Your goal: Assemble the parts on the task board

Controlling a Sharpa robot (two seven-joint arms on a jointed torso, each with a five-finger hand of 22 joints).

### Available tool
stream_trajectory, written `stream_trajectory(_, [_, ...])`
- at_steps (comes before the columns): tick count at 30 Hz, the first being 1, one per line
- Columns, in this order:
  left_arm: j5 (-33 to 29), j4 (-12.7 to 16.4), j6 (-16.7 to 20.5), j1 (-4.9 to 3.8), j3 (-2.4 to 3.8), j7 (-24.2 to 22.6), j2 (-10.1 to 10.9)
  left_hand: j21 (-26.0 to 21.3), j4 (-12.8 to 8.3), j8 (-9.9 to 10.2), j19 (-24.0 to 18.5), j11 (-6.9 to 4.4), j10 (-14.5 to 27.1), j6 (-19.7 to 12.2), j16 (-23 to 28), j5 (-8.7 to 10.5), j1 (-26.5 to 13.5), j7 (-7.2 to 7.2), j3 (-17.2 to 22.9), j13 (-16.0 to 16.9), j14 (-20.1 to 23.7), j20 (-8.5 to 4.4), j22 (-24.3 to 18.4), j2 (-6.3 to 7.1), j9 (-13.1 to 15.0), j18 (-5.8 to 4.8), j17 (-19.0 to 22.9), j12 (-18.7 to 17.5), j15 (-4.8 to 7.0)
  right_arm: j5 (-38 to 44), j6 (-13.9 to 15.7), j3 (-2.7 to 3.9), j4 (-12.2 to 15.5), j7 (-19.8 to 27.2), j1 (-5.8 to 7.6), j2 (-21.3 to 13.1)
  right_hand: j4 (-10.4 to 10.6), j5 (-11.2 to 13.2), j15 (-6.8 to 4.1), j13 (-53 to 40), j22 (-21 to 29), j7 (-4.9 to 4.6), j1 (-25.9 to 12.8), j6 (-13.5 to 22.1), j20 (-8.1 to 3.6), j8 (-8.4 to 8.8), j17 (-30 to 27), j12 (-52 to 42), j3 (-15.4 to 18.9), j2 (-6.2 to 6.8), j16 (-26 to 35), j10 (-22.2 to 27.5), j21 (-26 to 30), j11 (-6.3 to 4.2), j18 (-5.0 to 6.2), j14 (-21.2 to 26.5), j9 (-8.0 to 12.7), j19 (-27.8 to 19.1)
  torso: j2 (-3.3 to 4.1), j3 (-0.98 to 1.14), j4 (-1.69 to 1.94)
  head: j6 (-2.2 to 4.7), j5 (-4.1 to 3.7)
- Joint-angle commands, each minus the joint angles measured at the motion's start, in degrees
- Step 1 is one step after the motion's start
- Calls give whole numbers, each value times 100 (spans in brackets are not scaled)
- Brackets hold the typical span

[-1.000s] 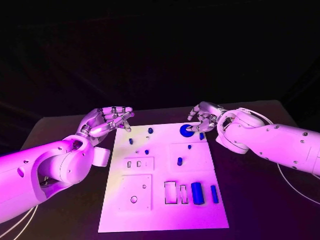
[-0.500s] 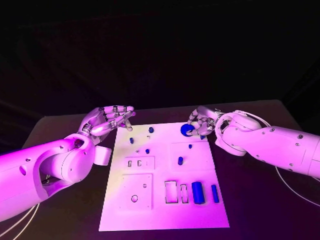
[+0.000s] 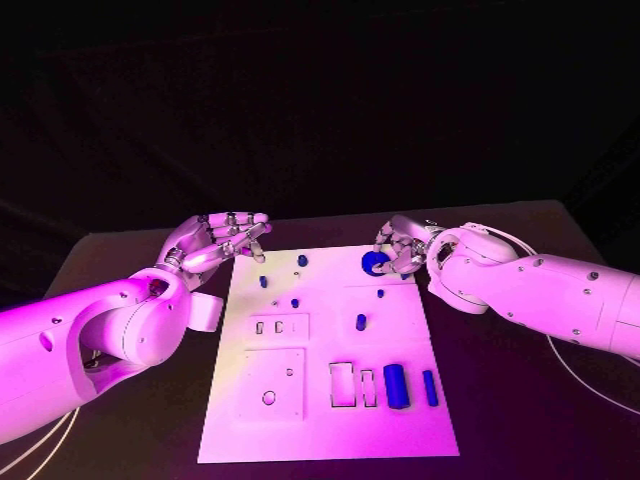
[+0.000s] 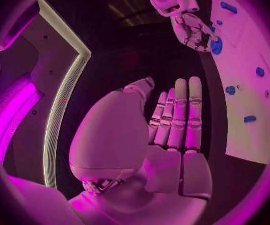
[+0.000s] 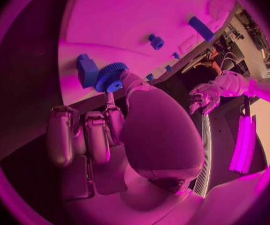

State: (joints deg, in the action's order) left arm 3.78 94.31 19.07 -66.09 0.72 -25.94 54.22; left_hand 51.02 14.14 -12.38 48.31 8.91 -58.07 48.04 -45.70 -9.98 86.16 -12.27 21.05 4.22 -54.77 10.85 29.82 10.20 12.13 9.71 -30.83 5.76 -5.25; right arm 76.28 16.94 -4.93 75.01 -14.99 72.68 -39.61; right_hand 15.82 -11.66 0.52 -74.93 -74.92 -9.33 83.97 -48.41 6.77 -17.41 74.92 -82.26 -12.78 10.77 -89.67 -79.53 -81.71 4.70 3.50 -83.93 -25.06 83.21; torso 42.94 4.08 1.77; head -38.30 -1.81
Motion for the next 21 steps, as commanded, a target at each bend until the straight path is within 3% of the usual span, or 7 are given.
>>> stream_trajectory(1, [-1, 11, -89, -5, 5, -60, -8, 21, 6, -27, -48, 10, -27, -10, -33, 36, 39, 16, 42, 7, 43, -11, 7, 15, 7, 72, -7, -35, 5, 171, -111, -14, -14, -58, -11, 23, -18, -27, 7, -401, -545, 2, 153, -73, -8, -39, 1496, -37, -148, -34, -29, -40, -26, -7, -94, -605, 20, 37, 3, 1, -6, -16, -2])
stream_trajectory(11, [0, 12, -87, -5, 5, -54, -6, 21, 6, -27, -48, 10, -27, -10, -33, 36, 39, 16, 42, 7, 43, -11, 7, 15, 7, 72, -7, -35, 5, 593, 25, -32, -1, -123, -13, 55, -126, -28, -18, -417, -592, 29, 355, -206, -32, -55, 1504, -41, -578, 34, -32, -58, -49, -35, -102, -606, 75, 52, -1, 1, -3, -43, 6])
stream_trajectory(21, [0, -8, -91, -5, 5, -54, -12, 21, 6, -27, -48, 10, -27, -10, -33, 36, 39, 16, 42, 7, 43, -11, 7, 15, 7, 72, -7, -35, 5, 886, 614, -32, 289, 34, -13, 45, -110, -12, -80, -520, -739, 125, 189, -467, -80, -184, 1508, -111, -884, 94, -33, -183, -160, -114, -136, -607, 62, 143, -4, 2, -1, -40, 35])
